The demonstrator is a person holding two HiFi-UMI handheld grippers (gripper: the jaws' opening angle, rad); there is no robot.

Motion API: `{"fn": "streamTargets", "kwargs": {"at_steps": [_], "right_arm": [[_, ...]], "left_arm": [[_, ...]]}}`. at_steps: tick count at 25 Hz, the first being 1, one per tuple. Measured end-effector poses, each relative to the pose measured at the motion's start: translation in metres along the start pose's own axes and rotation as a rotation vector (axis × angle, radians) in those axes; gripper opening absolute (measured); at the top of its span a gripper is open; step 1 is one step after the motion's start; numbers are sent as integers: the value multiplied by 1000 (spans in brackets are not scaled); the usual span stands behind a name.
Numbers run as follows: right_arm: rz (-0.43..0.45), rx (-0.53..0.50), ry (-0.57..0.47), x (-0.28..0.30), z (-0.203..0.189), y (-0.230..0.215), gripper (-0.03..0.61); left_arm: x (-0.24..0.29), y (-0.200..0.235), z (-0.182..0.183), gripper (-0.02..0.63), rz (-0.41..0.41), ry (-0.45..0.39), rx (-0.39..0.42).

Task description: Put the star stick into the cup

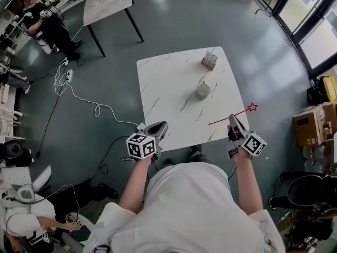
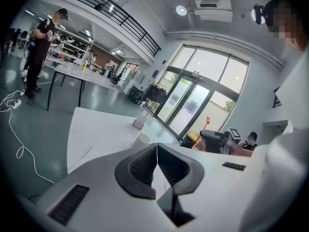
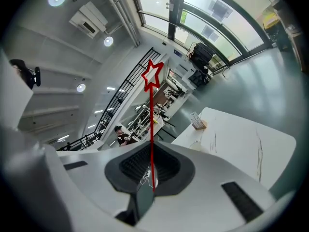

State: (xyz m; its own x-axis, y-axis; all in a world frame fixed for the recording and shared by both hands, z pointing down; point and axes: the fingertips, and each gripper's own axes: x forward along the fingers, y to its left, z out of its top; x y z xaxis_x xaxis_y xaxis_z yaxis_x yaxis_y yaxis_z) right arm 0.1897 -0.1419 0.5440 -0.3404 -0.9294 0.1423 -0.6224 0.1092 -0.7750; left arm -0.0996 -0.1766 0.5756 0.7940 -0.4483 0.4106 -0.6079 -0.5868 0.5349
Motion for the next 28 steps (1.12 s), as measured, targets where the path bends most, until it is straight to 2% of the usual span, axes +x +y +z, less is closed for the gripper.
{"fn": "streamTargets", "kwargs": {"at_steps": [7,17,28], "right_arm": [[52,-24,68,43,27,-23,31],[84,-91,178,88,53,-66,31],[120,-156,260,158,67,-104,31]], "left_arm": [[33,-2,9,15,60,-21,-35],[81,-14,16,15,137,-38,-54],[108,-7,13,15,226,-34,-87]]}}
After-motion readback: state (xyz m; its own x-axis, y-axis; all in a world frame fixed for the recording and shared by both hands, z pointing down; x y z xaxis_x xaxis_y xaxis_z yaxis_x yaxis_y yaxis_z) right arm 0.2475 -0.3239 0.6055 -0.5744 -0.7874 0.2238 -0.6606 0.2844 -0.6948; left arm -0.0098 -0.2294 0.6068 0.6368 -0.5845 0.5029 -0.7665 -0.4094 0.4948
